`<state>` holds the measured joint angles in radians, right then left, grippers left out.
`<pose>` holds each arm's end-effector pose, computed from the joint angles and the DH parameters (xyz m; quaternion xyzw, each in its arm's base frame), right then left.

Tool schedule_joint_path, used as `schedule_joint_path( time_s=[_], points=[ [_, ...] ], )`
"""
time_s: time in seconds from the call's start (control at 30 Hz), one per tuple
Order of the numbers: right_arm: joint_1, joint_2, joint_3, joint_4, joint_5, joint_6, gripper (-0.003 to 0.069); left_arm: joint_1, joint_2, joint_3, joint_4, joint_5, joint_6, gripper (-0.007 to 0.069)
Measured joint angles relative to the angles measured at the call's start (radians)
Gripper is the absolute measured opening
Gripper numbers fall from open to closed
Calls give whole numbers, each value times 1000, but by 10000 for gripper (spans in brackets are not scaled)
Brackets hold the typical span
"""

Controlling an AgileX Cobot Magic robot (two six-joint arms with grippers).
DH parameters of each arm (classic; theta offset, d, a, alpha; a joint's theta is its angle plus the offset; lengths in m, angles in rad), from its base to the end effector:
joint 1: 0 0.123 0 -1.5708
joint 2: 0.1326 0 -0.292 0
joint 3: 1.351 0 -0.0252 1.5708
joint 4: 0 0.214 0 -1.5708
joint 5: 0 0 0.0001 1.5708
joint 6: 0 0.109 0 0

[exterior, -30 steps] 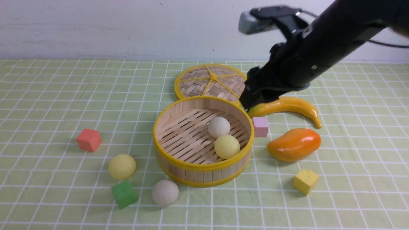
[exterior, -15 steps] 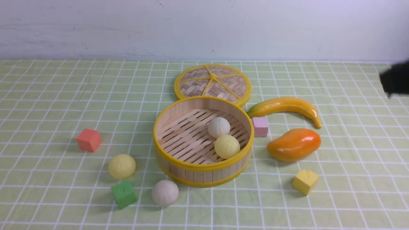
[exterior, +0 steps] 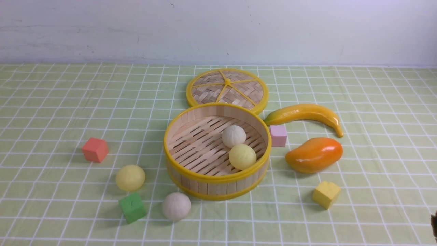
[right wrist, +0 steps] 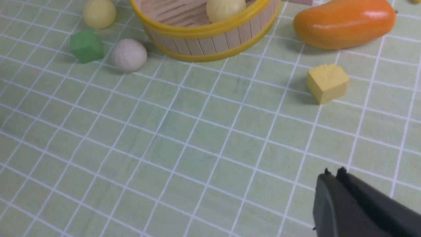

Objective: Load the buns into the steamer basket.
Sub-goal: Use the left arm to grab a steamed stuffed bun

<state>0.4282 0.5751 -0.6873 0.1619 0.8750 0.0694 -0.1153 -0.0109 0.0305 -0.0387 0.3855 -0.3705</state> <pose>0.0560 0.0404 0.3127 -0.1408 0.8877 0.1822 0.3988 0.0251 -0.0045 0.1639 -0.1132 0.8021 -0.1569 0.5650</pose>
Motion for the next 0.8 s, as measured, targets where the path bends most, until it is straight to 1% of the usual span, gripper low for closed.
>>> schedule_joint_path(
  time_s=[0.33,0.53,0.6,0.7,0.73,0.77,0.8],
  points=[
    [0,-14,28,4,84,5,-17,0,0,0,0,0,0,238],
    [0,-14,28,-89,66,5,-10,0,0,0,0,0,0,238],
    [-5,-16,28,-100,64,5,-10,0,0,0,0,0,0,238],
    [-75,-56,28,-108,51,3,-10,0,0,0,0,0,0,238],
    [-82,-60,28,-111,46,3,-10,0,0,0,0,0,0,238],
    [-143,-98,28,-149,19,2,-10,0,0,0,0,0,0,238],
    [-183,-124,28,-181,3,2,-10,0,0,0,0,0,0,238]
  ],
)
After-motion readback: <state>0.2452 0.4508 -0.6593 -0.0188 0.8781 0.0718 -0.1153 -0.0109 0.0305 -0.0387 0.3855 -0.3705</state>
